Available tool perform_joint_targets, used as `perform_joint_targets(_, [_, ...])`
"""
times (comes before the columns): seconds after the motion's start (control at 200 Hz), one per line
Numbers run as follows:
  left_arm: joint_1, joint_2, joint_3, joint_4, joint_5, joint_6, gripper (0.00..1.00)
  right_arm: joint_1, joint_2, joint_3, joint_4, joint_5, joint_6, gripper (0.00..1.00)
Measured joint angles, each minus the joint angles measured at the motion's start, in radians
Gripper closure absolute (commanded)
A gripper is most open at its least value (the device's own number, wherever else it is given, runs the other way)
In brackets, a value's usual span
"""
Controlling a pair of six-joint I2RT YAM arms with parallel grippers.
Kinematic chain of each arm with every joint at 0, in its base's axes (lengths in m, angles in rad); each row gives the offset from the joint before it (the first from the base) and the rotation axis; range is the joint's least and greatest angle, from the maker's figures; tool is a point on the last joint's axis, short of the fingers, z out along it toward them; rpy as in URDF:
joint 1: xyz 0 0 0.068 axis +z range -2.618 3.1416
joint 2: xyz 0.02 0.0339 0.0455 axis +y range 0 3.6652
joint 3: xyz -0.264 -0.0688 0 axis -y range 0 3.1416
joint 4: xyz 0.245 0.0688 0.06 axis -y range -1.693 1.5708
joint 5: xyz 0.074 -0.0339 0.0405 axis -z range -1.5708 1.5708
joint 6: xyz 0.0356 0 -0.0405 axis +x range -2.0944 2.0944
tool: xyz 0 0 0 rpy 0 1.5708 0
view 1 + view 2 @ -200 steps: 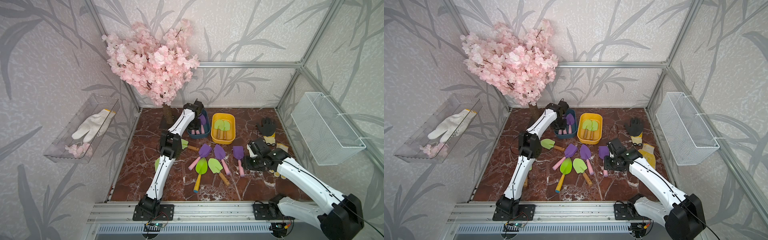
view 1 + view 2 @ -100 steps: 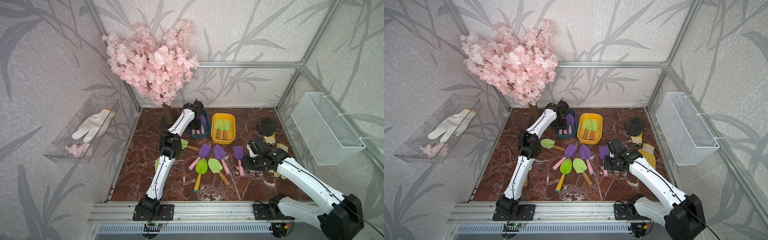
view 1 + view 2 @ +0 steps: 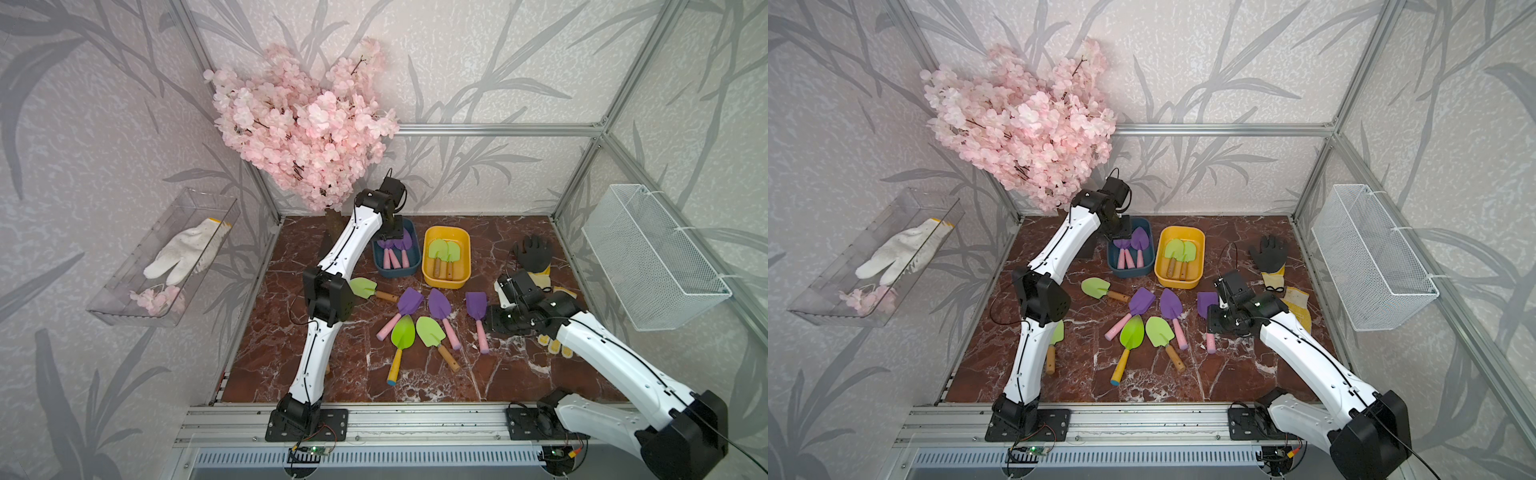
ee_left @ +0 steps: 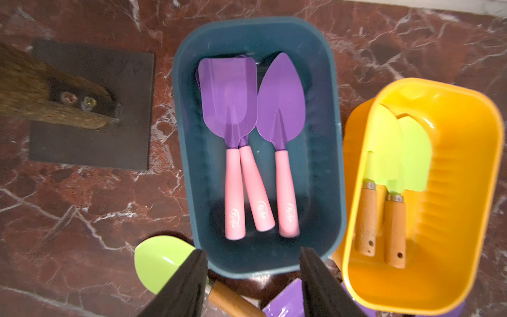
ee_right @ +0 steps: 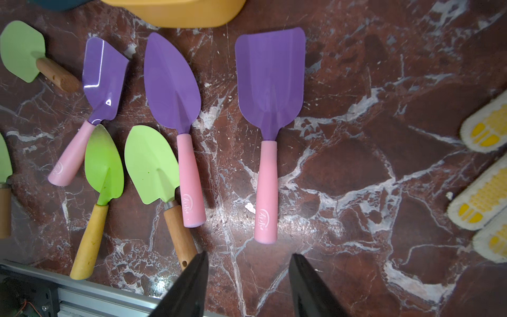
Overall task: Sort the small shovels by color and place them into the storage box
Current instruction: Place the shovel in the storage box, then pick up the shovel from the center of the board.
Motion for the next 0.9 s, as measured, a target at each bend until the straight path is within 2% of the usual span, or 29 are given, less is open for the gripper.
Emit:
perform_joint_targets(0.145, [-0.047, -0.174, -0.153, 0.036, -0.024, 0.014, 0.42, -0.003, 0.017, 0.041, -0.002, 0.004, 0.0, 0.48])
perform_joint_targets(0.345, [-0.106, -0.467, -0.485, 0.105, -0.05, 0.011, 0.42, -0.002, 0.029, 0.066, 0.0, 0.0, 0.006, 0.48])
perform_joint_targets(0.46, [-0.107, -0.626, -0.668, 0.138, -0.066, -0.006, 0.42, 0.016, 0.032, 0.069, 0.0, 0.003, 0.012, 0.48])
perform_joint_targets(0.7, [-0.103, -0.911, -1.069, 0.177, -0.116, -0.08, 0.41, 0.143, 0.033, 0.069, -0.001, 0.023, 0.018, 0.48])
perform_joint_targets(0.9, [-0.096, -1.021, -1.229, 0.166, -0.151, -0.15, 0.39, 0.249, 0.045, 0.059, -0.013, 0.024, 0.031, 0.48])
